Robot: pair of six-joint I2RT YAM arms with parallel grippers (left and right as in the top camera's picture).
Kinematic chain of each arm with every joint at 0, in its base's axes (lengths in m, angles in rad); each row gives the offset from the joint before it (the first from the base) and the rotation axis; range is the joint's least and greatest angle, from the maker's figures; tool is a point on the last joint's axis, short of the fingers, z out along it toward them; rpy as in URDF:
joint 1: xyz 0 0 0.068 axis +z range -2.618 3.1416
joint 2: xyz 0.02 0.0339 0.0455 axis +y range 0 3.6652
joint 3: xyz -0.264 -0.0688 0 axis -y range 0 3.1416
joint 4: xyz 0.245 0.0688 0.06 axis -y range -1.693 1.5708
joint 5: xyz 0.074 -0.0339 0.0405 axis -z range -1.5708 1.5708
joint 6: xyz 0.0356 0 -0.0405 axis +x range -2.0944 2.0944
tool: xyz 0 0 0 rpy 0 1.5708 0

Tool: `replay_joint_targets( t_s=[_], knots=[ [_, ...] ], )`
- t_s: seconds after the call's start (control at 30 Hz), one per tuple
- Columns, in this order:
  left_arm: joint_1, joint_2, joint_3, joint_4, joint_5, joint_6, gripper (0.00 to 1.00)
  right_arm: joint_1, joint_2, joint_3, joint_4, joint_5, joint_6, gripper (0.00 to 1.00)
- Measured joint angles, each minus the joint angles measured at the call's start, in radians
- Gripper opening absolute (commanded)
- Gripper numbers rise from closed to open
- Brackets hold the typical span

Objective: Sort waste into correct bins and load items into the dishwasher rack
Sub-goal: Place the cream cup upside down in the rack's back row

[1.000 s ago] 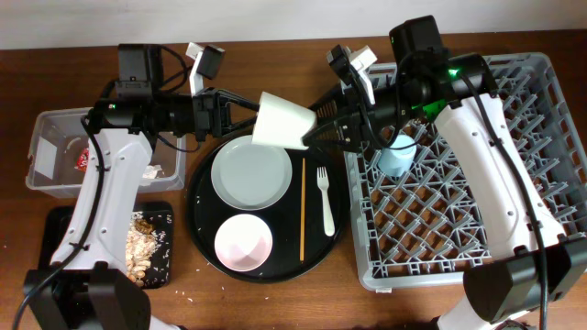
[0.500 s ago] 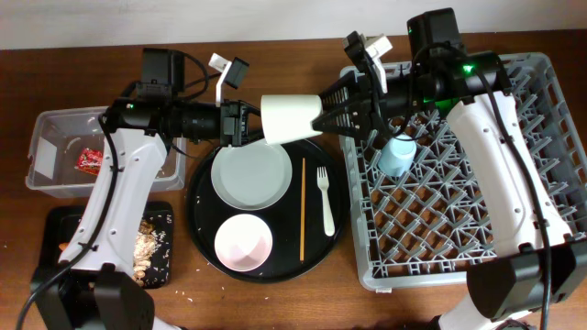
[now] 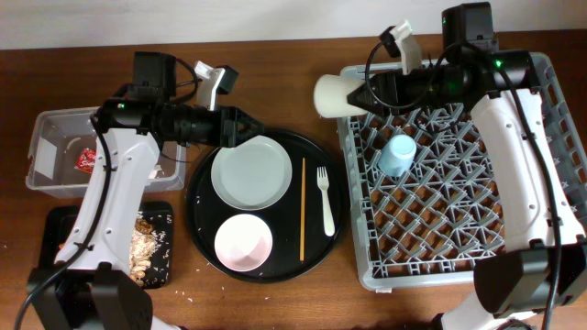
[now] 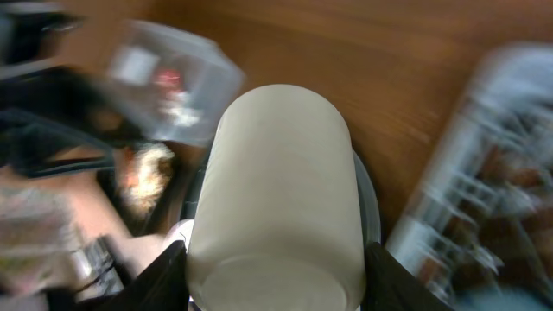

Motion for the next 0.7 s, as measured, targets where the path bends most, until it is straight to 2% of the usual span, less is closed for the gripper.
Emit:
replay_joint_targets(
  t_s=[0.1,0.2,0.43,0.57,0.7],
  knots=[
    [0.000,0.000,0.000,-0.021,-0.068,0.000,0.43,0.000,-0.009,0.000,-0.055,0.273,0.092,0.32],
    [0.000,0.000,0.000,-0.023,-0.091,0.000,0.42,0.000,-0.014,0.000,-0.094,0.426,0.121,0.28],
    [0.000,0.000,0.000,-0.042,-0.104,0.000,0.42,0.047,-0.013,0.000,-0.080,0.582,0.127,0.27],
    [0.000,0.000,0.000,-0.060,-0.106,0.000,0.42,0.126,0.024,0.000,-0.010,0.672,0.126,0.27],
    [0.000,0.000,0.000,-0.066,-0.106,0.000,0.42,0.136,0.076,0.000,0.030,0.702,0.126,0.27]
  ],
)
